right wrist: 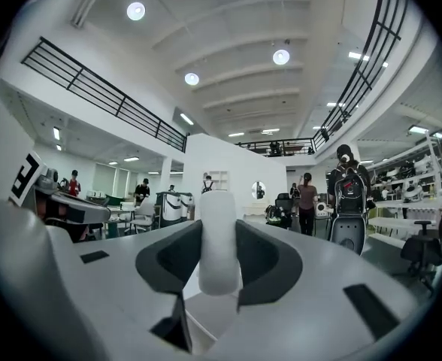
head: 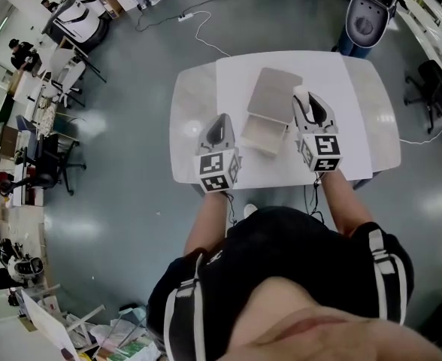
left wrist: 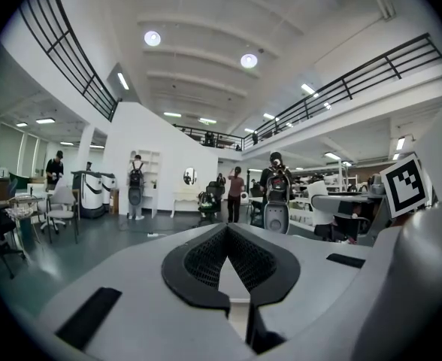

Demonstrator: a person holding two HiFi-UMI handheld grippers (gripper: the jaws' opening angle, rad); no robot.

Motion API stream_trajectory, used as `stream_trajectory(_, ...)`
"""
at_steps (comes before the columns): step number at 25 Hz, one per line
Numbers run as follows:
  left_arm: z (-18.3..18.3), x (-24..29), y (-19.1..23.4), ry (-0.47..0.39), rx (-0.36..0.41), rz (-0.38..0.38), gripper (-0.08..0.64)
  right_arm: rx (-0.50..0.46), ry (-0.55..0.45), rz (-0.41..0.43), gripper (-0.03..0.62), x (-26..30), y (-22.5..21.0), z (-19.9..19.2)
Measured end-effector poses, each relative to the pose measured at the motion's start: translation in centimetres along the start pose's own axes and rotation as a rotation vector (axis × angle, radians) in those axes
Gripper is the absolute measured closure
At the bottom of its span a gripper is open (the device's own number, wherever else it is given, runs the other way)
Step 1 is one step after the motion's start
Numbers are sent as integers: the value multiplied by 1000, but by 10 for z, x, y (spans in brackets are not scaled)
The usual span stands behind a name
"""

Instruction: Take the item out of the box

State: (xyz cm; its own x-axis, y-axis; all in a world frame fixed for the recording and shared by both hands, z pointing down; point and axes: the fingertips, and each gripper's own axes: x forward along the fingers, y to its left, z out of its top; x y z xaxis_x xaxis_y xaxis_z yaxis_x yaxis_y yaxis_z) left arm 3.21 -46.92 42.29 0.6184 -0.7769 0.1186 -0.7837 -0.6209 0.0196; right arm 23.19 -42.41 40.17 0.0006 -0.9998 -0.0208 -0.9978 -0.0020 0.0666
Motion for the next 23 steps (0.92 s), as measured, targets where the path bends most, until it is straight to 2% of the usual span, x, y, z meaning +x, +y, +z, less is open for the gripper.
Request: stream_trajectory(23,0,1,-2,13,12,-20,549,42,-9,33,460,2,11,9)
